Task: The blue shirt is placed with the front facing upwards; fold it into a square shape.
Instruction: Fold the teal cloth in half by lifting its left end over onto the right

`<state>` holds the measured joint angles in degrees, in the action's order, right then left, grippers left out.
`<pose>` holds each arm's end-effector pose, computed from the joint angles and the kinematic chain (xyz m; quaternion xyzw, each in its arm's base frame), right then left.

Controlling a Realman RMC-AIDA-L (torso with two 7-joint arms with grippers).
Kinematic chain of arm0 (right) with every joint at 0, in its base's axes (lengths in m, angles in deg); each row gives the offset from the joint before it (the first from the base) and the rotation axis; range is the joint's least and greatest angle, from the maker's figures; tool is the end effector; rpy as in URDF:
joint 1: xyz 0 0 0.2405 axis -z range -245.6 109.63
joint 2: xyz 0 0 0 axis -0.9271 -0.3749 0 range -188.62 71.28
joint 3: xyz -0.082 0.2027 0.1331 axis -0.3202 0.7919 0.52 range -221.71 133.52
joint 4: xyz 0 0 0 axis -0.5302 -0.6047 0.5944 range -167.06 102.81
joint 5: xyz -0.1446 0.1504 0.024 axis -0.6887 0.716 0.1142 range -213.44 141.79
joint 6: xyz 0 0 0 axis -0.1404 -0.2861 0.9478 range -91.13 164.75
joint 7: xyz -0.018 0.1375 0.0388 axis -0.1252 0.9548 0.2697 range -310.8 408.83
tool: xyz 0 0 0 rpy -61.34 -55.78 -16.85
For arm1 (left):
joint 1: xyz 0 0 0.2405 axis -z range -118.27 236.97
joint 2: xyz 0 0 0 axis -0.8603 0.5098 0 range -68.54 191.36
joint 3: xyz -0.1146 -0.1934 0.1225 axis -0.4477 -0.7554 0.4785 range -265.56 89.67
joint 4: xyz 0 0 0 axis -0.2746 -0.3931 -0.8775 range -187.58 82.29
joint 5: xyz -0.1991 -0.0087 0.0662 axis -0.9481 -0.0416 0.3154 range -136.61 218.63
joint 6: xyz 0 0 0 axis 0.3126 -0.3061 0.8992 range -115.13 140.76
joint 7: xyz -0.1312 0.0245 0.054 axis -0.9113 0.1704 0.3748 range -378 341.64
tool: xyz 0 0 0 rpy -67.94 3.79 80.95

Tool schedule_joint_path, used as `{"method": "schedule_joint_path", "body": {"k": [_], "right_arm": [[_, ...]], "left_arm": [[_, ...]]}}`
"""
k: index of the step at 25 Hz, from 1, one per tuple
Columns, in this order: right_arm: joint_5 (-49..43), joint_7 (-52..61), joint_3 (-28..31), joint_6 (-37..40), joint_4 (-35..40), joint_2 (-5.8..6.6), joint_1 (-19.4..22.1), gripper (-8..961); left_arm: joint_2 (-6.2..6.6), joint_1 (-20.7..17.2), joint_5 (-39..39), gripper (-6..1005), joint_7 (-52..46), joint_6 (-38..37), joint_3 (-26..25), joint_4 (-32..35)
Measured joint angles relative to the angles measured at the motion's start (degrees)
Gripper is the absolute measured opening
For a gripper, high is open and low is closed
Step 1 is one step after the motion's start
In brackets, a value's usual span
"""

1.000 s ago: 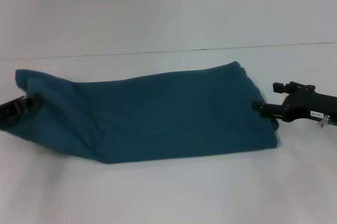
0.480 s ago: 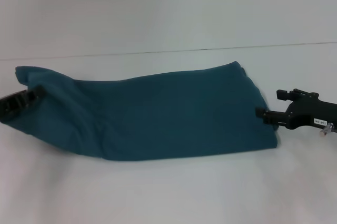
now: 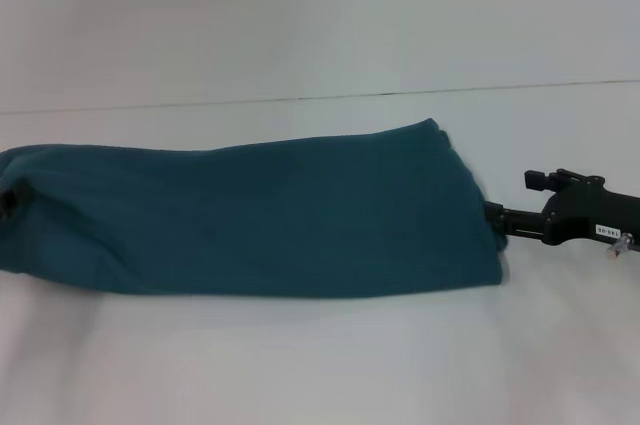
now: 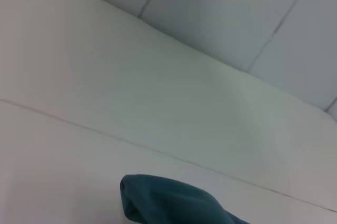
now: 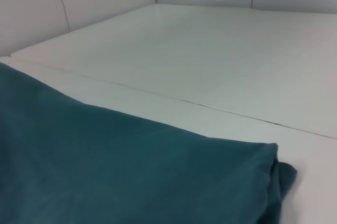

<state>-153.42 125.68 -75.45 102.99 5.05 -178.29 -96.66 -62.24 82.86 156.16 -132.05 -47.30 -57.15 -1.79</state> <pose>0.3259 0.3591 0.0215 -0.8814 0.2898 0.1594 0.3371 -0.3374 0.3560 0.0615 -0.7082 -0.5264 -0.2711 0.3845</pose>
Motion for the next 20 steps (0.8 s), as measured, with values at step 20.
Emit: {"method": "schedule_joint_path", "body": {"k": [20], "right_arm": [[4.9, -2.2, 0.0, 1.8, 0.3, 0.27, 1.8, 901]], "left_arm": [[-0.23, 1.3, -9.4, 71, 3.2, -2.1, 2.6, -0.5]]}}
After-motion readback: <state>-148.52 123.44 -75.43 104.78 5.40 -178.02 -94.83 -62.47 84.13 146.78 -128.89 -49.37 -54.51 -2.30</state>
